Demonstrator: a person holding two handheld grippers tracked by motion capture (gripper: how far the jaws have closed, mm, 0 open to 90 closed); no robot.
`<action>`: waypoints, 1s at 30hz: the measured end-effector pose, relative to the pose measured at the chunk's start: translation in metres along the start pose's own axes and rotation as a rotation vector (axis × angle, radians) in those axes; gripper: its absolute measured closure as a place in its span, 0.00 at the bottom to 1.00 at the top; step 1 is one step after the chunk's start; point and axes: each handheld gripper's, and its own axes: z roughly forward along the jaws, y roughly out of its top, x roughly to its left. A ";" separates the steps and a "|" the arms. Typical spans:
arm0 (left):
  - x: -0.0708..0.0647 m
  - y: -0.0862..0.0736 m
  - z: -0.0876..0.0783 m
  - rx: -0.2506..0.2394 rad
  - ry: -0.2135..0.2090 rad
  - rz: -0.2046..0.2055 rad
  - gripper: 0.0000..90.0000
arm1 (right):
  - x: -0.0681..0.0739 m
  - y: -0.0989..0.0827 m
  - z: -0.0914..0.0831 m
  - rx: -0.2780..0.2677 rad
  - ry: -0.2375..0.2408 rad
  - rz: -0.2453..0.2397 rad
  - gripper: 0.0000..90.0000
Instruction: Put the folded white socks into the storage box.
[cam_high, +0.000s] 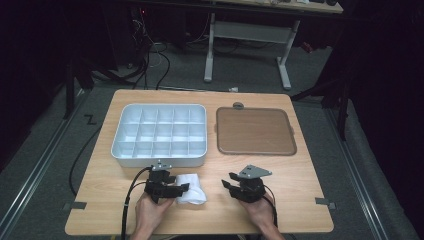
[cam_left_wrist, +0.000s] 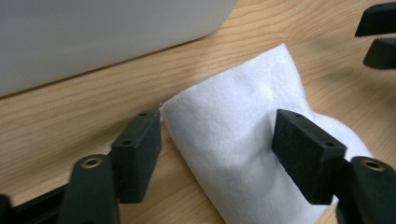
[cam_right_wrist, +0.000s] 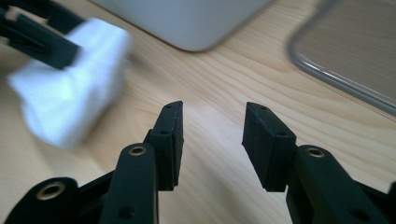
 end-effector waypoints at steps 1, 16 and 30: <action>0.000 0.000 0.000 0.005 -0.006 0.004 0.43 | -0.006 -0.004 -0.003 0.005 -0.026 0.009 0.63; 0.000 -0.005 0.000 0.024 -0.031 0.032 0.62 | -0.065 -0.040 -0.027 0.041 -0.210 0.144 0.61; -0.001 -0.008 -0.003 0.021 -0.038 0.031 0.75 | -0.079 -0.054 -0.031 0.062 -0.283 0.188 0.54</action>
